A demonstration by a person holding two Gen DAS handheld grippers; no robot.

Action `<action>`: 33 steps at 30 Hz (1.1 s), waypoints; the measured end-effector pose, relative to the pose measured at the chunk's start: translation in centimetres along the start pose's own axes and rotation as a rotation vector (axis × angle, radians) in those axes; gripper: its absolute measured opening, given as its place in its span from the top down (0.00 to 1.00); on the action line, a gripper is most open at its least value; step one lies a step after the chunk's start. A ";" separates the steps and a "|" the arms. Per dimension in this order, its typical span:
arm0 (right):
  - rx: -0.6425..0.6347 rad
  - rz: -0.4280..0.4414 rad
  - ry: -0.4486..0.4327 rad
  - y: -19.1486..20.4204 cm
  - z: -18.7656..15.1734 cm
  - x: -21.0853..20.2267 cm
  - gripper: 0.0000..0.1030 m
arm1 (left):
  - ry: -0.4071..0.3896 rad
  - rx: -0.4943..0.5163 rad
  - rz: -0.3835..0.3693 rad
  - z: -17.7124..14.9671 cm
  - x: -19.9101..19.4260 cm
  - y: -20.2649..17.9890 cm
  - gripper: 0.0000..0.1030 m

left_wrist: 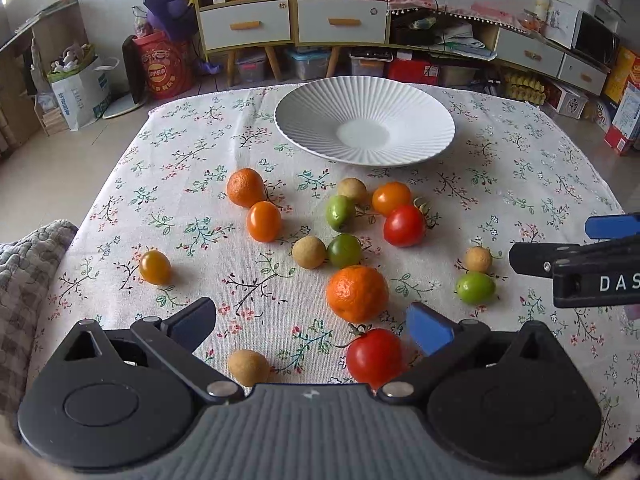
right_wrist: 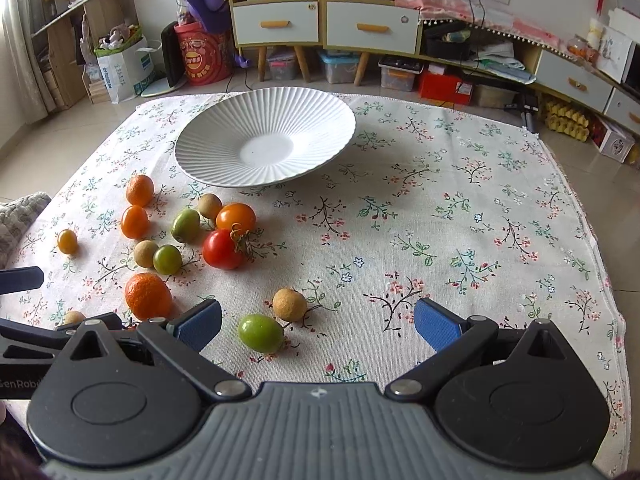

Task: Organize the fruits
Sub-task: 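Grasp the small orange tomato with the left tool while the right tool grasps a red tomato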

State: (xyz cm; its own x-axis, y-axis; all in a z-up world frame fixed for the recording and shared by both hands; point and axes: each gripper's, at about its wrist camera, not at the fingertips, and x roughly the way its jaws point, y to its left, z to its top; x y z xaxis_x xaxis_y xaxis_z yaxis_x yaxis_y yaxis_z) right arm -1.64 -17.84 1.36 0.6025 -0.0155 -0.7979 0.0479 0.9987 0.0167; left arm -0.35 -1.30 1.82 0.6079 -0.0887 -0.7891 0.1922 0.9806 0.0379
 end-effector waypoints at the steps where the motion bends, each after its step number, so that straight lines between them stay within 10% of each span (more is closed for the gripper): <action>1: 0.000 0.006 -0.002 0.0 0.2 -0.1 0.01 | 0.000 0.001 -0.004 0.2 0.0 0.1 0.04; 33: -0.024 0.295 -0.013 -0.4 2.3 6.0 0.09 | -0.075 -0.098 -0.073 4.5 6.5 8.5 0.06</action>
State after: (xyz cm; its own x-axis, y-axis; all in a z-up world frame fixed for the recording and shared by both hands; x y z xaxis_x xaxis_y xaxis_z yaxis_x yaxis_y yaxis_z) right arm 3.82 -18.44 -2.01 0.5975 0.2755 -0.7530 -0.1496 0.9609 0.2329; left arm 8.65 5.69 -0.24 0.6514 -0.1700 -0.7395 0.1642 0.9831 -0.0814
